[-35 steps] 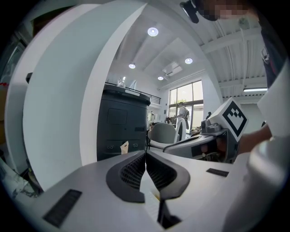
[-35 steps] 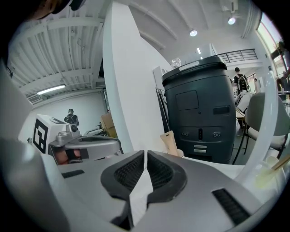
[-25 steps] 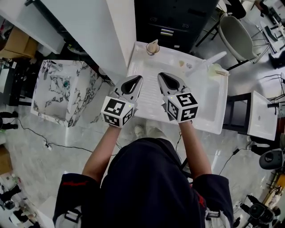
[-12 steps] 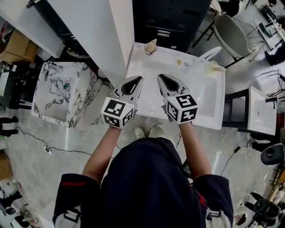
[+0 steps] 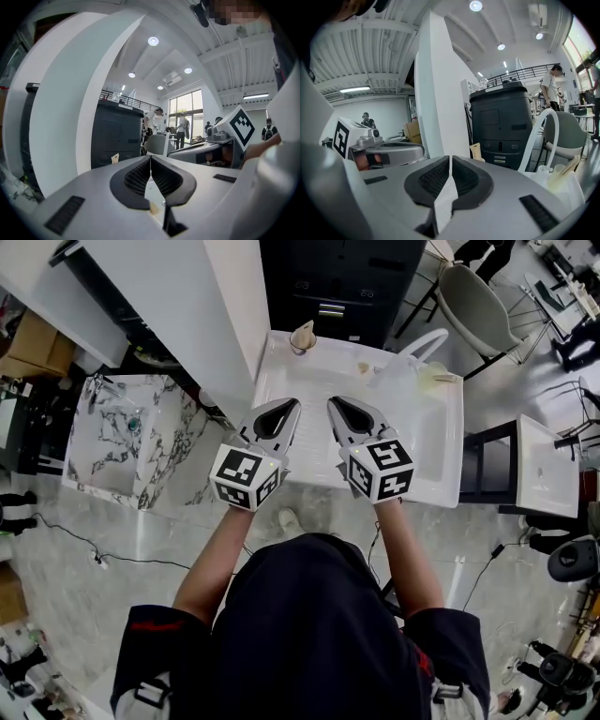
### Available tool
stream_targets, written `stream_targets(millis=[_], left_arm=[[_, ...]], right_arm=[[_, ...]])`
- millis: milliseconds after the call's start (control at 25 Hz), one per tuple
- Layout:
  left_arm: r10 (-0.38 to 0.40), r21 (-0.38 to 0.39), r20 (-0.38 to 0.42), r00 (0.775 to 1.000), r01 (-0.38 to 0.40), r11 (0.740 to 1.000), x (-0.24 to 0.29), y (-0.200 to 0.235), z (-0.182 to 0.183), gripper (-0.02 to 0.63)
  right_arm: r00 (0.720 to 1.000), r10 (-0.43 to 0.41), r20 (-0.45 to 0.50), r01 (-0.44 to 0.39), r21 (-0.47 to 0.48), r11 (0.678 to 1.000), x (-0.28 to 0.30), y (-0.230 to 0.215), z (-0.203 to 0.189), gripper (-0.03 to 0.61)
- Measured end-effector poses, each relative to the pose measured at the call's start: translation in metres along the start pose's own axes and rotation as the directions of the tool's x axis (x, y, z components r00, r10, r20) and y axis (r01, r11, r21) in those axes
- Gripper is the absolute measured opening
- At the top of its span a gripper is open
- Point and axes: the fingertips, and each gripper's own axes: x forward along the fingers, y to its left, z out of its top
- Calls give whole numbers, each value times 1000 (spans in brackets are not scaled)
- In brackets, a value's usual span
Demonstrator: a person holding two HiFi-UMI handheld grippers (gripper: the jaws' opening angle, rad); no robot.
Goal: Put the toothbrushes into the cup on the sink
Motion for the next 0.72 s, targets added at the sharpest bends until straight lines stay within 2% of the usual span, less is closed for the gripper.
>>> stream_targets(millis=[720], left_arm=[[22, 3, -2, 1000, -22, 1000, -12, -76, 1, 18]], right_arm=[[999, 29, 17, -29, 1, 1000, -70, -2, -7, 41]])
